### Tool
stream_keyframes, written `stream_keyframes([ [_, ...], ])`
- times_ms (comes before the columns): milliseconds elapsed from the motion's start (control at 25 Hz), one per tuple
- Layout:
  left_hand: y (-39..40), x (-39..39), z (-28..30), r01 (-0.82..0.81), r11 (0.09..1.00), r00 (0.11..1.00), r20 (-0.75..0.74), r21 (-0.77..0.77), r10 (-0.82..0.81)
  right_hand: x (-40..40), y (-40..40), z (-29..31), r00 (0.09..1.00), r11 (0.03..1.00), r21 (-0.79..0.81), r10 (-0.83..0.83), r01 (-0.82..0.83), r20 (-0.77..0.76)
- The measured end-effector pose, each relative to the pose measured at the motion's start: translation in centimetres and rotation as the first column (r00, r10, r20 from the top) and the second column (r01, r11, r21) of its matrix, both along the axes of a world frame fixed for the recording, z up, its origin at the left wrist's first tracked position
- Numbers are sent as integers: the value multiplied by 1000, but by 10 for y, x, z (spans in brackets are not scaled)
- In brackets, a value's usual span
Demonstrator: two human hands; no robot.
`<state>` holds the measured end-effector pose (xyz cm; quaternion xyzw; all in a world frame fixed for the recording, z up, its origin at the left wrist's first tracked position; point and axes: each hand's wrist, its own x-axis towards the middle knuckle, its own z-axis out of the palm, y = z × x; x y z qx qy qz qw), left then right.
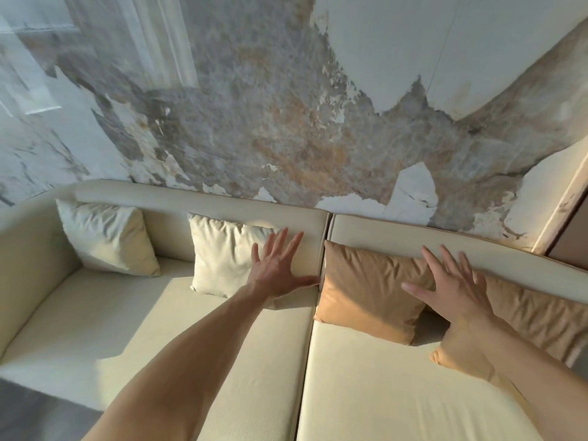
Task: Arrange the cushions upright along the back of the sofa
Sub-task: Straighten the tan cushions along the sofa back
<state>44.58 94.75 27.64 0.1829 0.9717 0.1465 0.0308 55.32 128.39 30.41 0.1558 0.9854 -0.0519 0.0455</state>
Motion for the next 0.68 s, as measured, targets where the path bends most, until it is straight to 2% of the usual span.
stream_keyframes([
  [280, 33, 39, 5, -58, 998, 998, -14, -6, 58, 36, 42, 4, 999, 999, -18, 34, -35, -24],
  [680, 137, 92, 1, -109, 994, 994, 23, -15, 110, 97, 149, -14, 1000, 996, -86, -18, 16, -19],
])
